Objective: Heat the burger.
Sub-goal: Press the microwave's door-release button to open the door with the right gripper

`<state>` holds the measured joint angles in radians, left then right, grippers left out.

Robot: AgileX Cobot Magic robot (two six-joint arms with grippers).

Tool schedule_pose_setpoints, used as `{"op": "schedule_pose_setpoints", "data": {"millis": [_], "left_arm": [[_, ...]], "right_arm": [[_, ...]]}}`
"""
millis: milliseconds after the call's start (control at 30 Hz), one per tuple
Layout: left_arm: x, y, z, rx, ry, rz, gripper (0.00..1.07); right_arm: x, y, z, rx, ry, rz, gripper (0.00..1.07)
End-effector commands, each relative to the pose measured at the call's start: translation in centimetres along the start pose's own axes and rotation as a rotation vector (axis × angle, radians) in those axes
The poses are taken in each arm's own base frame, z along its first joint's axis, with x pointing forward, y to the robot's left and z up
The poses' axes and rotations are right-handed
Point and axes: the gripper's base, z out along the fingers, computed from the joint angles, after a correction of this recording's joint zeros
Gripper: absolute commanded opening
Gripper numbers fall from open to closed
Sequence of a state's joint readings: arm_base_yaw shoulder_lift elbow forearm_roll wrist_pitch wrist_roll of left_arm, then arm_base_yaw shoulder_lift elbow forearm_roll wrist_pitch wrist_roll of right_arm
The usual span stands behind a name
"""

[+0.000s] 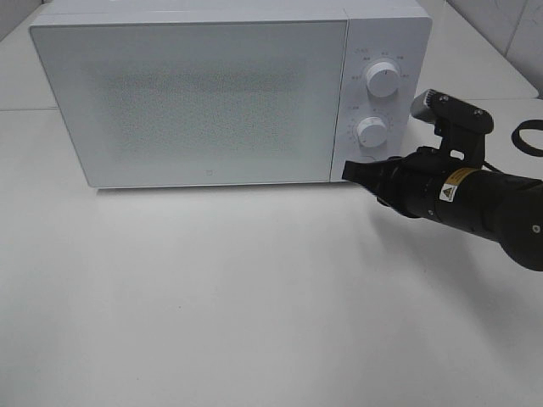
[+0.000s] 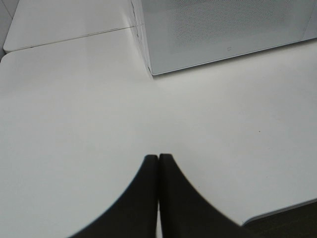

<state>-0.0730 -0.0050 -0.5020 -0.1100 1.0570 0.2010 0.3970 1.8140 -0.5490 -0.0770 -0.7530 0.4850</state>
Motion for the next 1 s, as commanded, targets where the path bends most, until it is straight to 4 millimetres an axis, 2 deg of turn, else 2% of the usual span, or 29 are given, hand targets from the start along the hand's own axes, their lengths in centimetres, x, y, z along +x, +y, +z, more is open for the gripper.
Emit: {"op": "schedule_pose_setpoints", "data": {"millis": [33,100,133,200,233,267,433,733,1000], "left_arm": [[0.1,-0.1,-0.2,0.001,-0.033,-0.013,0.00],[0.1,-0.1,-0.2,0.001,-0.033,-0.013,0.00],[0.1,-0.1,-0.2,0.001,-0.033,-0.013,0.00],[0.1,-0.1,-0.2,0.001,-0.033,-0.013,0.00],[0.1,-0.1,-0.2,0.001,-0.033,-0.013,0.00],[0.1,-0.1,-0.2,0.001,-0.033,-0.013,0.00],[0.1,-0.1,-0.2,0.001,-0.033,-0.013,0.00],[0.1,-0.1,-0.2,0.000,-0.033,-0.012,0.00],[0.1,-0.1,-0.2,0.000,-0.033,-0.012,0.00]], "right_arm": [[-0.6,0.2,0.1,-0.010,-0.053,0.111,0.00],[-0.9,0.3,0.1,-0.034,-0.084,0.228,0.00],[-0.9,0.3,0.1,-0.034,-0.084,0.228,0.00],[-1.0,0.4,0.1,-0.047,-0.091,0.375,0.00],[-1.0,0.4,0.1,-0.047,-0.091,0.375,0.00],[-1.0,0.4,0.5,-0.051,-0.083,0.451,0.00],[-0.4,0.4,2.1,-0.069,-0.037,0.586,0.00],[-0.4,-0.3,4.0,-0.005,-0.051,0.705,0.00],[-0.2,-0.9,5.3,0.039,-0.056,0.744,0.00]]}}
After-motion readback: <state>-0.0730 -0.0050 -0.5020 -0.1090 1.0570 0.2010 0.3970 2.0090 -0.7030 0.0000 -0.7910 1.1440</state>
